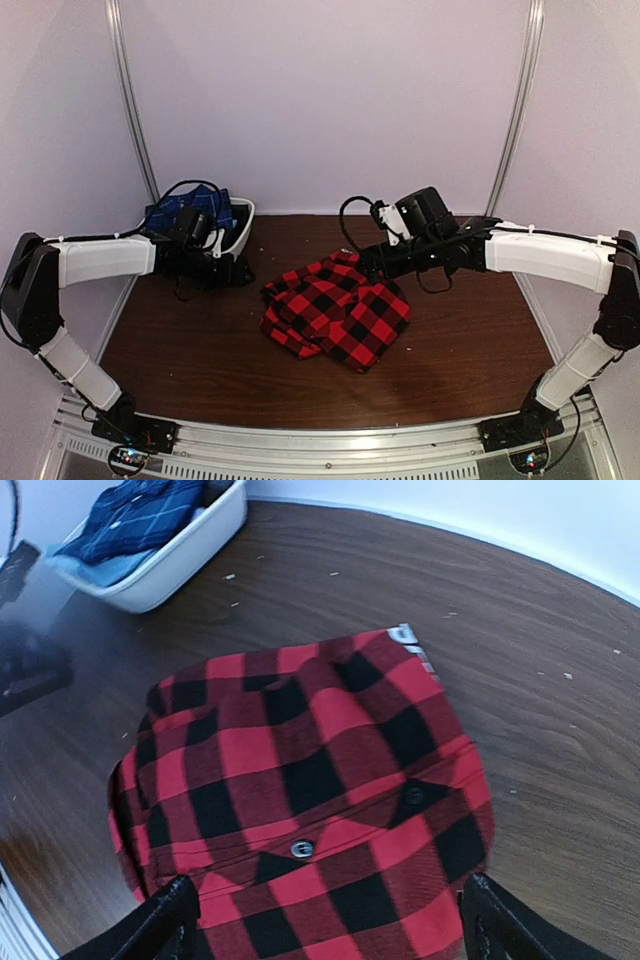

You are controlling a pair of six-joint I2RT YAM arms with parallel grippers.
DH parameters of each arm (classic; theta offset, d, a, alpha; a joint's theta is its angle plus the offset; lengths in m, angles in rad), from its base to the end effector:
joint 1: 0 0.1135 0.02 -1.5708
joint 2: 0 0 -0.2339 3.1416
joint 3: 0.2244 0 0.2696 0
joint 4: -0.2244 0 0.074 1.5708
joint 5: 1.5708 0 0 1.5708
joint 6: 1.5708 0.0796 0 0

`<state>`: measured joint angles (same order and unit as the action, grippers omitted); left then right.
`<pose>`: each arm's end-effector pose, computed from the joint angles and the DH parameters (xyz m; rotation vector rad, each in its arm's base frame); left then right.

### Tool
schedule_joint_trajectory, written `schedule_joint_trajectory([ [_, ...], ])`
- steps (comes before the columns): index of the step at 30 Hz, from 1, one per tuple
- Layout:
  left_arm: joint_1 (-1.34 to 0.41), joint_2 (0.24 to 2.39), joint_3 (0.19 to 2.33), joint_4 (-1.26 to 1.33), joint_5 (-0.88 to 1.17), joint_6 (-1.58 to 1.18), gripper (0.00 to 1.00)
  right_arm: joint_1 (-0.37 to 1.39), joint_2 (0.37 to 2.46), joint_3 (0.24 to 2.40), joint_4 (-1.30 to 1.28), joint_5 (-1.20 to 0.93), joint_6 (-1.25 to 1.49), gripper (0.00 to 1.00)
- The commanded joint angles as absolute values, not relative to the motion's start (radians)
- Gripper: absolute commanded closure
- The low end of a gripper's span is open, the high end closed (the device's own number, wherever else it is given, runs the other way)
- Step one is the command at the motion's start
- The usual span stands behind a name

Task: Fold and stack the long sleeve shirts
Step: Place the crumpled shirt at the center of the board, then adjust the crumpled shirt at the center of the board.

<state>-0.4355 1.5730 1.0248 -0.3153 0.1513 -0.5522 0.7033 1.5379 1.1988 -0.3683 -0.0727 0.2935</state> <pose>0.3352 -0.1692 0.1456 -0.0766 2.5201 -0.6092 0.2988 0.2610 0.2167 -0.5165 2.2922 0.5924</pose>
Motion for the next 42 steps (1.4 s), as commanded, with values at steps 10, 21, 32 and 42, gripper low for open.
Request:
schedule_joint_trajectory([
  [10, -0.619, 1.415, 0.732, -0.141, 0.201, -0.851, 0.11, 1.014, 1.892, 1.4, -0.397, 0.12, 0.181, 0.12],
  [21, -0.719, 1.605, 0.754, 0.032, 0.195, -0.982, 0.19, 1.059, 2.034, 1.437, -0.382, 0.107, 0.218, 0.15],
  [32, -0.753, 1.734, 0.834, 0.057, 0.178, -1.01, 0.52, 1.058, 2.095, 1.444, -0.38, 0.141, 0.251, 0.32],
  [42, -0.743, 1.709, 0.903, -0.113, 0.08, -0.95, 1.0, 0.983, 2.002, 1.468, -0.446, 0.238, 0.315, 1.0],
])
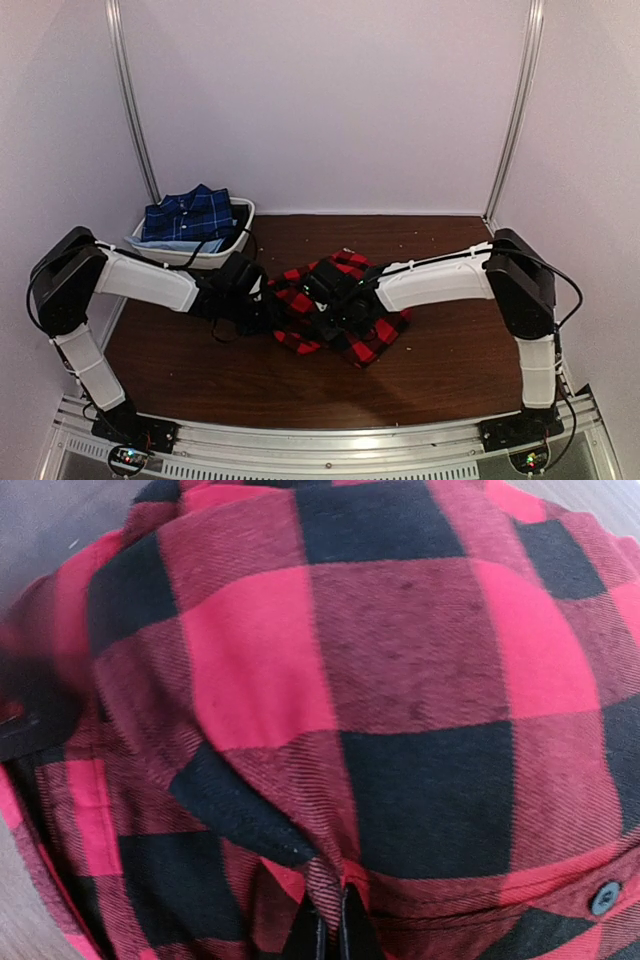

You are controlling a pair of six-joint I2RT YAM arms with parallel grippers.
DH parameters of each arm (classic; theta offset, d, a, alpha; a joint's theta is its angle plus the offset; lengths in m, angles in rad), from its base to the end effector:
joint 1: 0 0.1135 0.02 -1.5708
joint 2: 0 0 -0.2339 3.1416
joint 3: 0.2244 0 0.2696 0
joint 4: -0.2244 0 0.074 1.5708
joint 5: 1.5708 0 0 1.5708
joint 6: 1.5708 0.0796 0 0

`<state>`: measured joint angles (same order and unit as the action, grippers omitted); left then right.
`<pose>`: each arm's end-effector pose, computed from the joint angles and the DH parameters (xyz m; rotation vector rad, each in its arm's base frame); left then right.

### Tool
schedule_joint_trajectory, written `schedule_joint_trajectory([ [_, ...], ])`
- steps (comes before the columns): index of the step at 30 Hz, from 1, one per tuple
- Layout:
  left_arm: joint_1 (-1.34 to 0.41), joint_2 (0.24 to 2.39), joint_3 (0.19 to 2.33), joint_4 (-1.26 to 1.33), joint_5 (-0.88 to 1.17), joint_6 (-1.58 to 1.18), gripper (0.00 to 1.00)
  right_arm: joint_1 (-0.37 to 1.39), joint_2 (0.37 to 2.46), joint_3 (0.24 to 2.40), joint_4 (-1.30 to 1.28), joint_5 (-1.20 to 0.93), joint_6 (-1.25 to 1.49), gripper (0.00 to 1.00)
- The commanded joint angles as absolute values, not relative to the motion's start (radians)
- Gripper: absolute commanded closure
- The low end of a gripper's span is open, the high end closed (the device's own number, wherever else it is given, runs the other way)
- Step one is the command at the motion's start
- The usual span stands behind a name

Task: Fold and stack the long sleeve shirts
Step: Adjust the crumpled shirt at the center of the board.

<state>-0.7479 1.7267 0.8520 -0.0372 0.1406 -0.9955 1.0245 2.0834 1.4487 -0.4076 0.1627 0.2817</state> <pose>0.2596 -0.2560 0.0605 -0.2690 2.6888 -0.8294 0.2494 0.3854 0.0781 -0.8948 2.4563 0.2605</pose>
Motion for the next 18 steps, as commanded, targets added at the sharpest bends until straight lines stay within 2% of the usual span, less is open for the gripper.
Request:
schedule_joint_trajectory([
  [1, -0.735, 1.703, 0.912, -0.132, 0.072, -0.943, 1.0, 0.969, 1.98, 1.462, -0.45, 0.247, 0.318, 1.0],
  [6, -0.649, 1.69, 0.961, -0.194, 0.064, -0.85, 1.0, 0.854, 1.849, 1.389, -0.472, 0.306, 0.33, 1.0],
  [9, -0.59, 1.734, 1.082, -0.241, 0.081, -0.766, 1.0, 0.76, 1.759, 1.286, -0.477, 0.311, 0.341, 1.0],
  [13, -0.548, 1.875, 1.354, -0.344, 0.06, -0.63, 1.0, 0.714, 1.659, 1.154, -0.487, 0.313, 0.356, 1.0],
  [18, -0.528, 2.13, 1.799, -0.47, 0.06, -0.5, 1.0, 0.747, 1.537, 1.0, -0.497, 0.208, 0.43, 1.0],
])
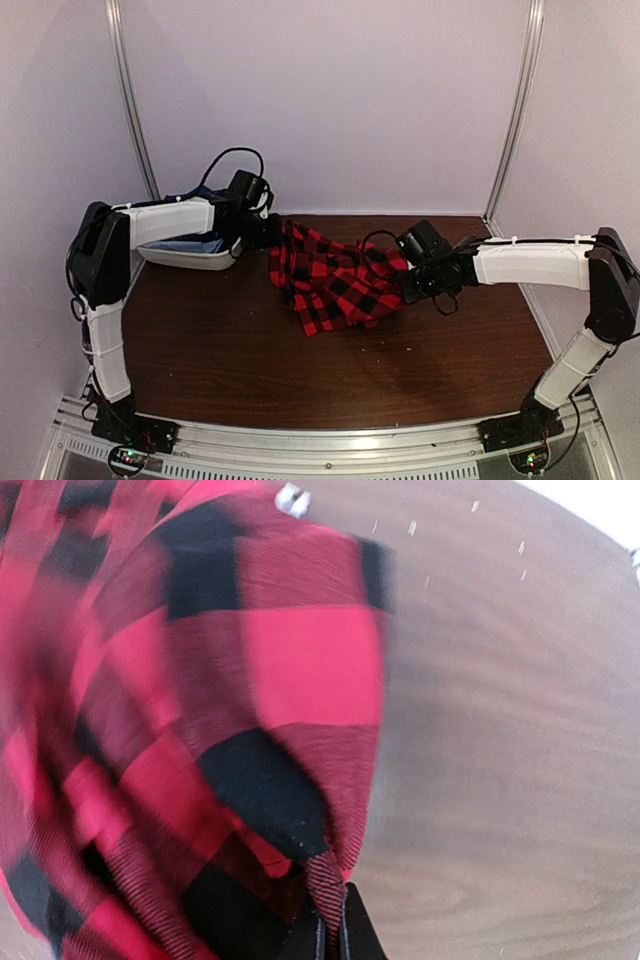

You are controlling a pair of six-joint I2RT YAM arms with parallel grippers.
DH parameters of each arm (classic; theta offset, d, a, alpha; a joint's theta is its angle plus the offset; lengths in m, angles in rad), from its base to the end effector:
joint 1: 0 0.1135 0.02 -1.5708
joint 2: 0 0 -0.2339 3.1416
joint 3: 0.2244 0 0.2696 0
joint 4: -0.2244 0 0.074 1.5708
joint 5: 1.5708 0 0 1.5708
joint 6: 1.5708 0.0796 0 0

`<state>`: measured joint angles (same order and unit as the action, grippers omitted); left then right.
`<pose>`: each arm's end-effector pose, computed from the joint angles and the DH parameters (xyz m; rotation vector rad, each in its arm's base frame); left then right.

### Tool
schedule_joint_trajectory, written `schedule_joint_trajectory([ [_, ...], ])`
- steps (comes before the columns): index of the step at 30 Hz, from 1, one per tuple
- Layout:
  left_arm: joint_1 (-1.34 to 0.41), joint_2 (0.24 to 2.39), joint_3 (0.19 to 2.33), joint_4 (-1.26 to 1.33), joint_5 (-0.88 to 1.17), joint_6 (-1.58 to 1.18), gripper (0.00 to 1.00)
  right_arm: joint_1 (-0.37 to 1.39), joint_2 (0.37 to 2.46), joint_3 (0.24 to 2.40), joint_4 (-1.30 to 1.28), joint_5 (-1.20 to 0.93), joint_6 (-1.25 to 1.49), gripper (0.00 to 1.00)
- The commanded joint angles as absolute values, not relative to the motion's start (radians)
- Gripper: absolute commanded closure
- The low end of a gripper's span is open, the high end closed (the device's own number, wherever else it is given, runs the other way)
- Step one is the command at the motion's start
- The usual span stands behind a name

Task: Fold and stack the long sleeve shirts
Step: Adjust the crumpled shirt at the center of the board.

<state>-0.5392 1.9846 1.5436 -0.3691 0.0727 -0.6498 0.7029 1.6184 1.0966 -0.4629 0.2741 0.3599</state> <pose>0.4116 -0.2530 0.1586 -0.1010 2.4756 -0.6294 0.2979 0.2242 0.1426 -0.3243 2.4824 0.0851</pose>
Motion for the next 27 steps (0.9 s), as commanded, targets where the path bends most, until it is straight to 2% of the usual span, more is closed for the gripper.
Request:
schedule_joint_trajectory([
  [1, -0.528, 2.188, 1.896, -0.486, 0.084, -0.481, 1.0, 0.769, 1.511, 0.972, -0.496, 0.184, 0.449, 1.0],
  [4, -0.528, 2.354, 2.15, -0.519, 0.171, -0.445, 1.0, 0.861, 1.447, 0.91, -0.472, 0.101, 0.511, 1.0],
  [7, -0.529, 2.471, 2.304, -0.492, 0.288, -0.432, 1.0, 0.949, 1.404, 0.873, -0.433, 0.019, 0.563, 1.0],
  [8, -0.53, 2.498, 2.336, -0.474, 0.325, -0.434, 0.93, 0.959, 1.392, 0.866, -0.425, 0.006, 0.577, 0.96],
  [10, -0.531, 2.521, 2.348, -0.453, 0.332, -0.449, 0.74, 0.966, 1.367, 0.865, -0.437, 0.015, 0.589, 0.77],
  [13, -0.531, 2.512, 2.345, -0.443, 0.328, -0.462, 0.56, 0.961, 1.326, 0.896, -0.494, 0.122, 0.581, 0.48],
  [15, -0.532, 2.489, 2.335, -0.444, 0.319, -0.463, 0.39, 0.942, 1.309, 0.923, -0.517, 0.167, 0.565, 0.37],
  [16, -0.532, 2.472, 2.326, -0.446, 0.31, -0.463, 0.34, 0.926, 1.305, 0.934, -0.518, 0.172, 0.554, 0.33],
  [20, -0.532, 2.383, 2.254, -0.458, 0.265, -0.472, 0.21, 0.845, 1.332, 0.971, -0.481, 0.161, 0.503, 0.3],
  [27, -0.537, 2.158, 1.907, -0.421, 0.198, -0.532, 0.2, 0.733, 1.459, 1.064, -0.333, 0.07, 0.42, 0.29],
])
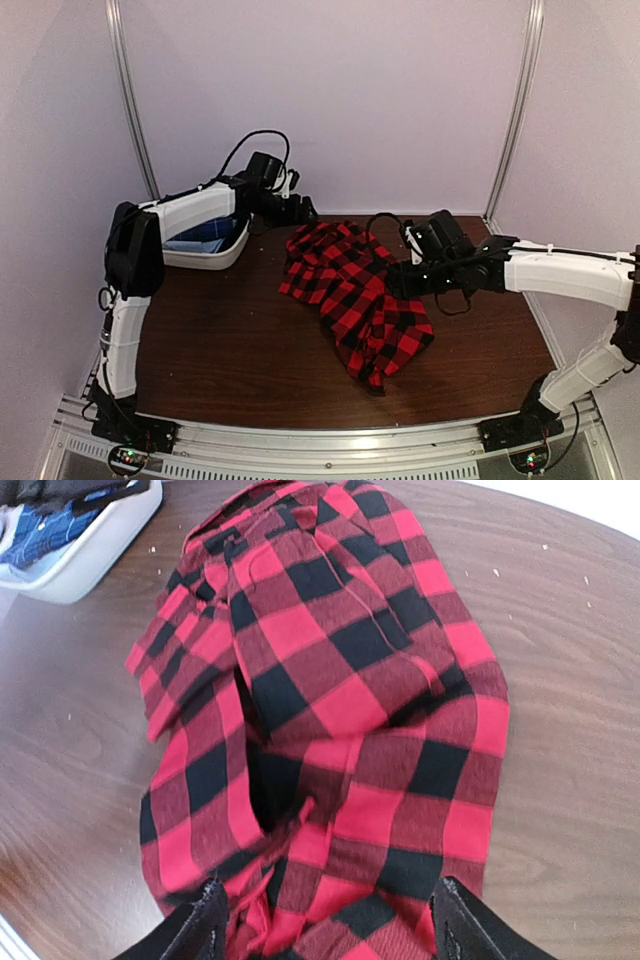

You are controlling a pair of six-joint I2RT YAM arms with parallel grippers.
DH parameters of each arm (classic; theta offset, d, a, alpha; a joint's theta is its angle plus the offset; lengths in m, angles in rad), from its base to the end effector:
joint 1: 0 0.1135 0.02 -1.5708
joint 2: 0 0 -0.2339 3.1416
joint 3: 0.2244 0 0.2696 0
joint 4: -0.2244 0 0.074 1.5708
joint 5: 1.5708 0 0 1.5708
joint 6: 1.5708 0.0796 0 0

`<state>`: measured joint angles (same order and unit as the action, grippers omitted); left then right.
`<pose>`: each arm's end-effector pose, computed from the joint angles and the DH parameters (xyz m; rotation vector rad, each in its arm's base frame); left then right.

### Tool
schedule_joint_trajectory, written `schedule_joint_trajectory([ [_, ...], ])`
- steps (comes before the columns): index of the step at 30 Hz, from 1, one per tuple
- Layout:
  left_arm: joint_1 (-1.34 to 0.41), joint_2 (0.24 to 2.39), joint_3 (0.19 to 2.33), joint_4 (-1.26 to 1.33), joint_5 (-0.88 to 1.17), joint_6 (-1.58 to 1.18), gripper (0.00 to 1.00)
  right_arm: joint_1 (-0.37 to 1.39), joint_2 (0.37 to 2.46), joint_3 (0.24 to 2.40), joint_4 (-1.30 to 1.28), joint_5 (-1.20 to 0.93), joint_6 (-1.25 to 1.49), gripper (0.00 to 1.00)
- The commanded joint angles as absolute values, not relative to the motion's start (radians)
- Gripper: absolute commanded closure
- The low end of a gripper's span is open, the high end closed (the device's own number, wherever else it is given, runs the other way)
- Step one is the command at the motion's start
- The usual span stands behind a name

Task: Fold and stack the long sleeve shirts
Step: Move the crumpled shirt to the center of the board.

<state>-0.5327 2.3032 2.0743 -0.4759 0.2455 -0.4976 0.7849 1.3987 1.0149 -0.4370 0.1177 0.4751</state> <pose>0.4736 -0.3017 0.1882 0.1777 2.3796 -0.7983 0.2545 0.2411 0.1892 -0.3195 2.4119 0.4483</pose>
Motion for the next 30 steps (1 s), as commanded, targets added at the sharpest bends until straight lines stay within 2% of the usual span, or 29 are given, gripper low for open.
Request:
schedule_joint_trajectory([
  [1, -0.541, 2.125, 1.852, -0.405, 0.198, -0.532, 0.19, 0.715, 1.482, 1.074, -0.319, 0.052, 0.415, 0.3],
  [6, -0.604, 2.036, 1.668, -0.381, 0.197, -0.521, 0.2, 0.652, 1.623, 1.163, -0.296, 0.031, 0.371, 0.33],
  [10, -0.689, 2.043, 1.601, -0.354, 0.182, -0.536, 0.24, 0.606, 1.714, 1.213, -0.285, 0.03, 0.345, 0.39],
  [13, -0.733, 2.073, 1.568, -0.316, 0.197, -0.582, 0.3, 0.584, 1.767, 1.223, -0.267, 0.026, 0.327, 0.44],
  [16, -0.785, 2.104, 1.562, -0.291, 0.197, -0.603, 0.31, 0.581, 1.813, 1.231, -0.274, 0.042, 0.301, 0.48],
  [25, -0.85, 2.207, 1.598, -0.286, 0.201, -0.625, 0.35, 0.585, 1.869, 1.113, -0.253, 0.063, 0.303, 0.52],
  [30, -0.849, 2.218, 1.59, -0.365, 0.117, -0.617, 0.36, 0.616, 1.828, 0.999, -0.257, 0.072, 0.32, 0.52],
])
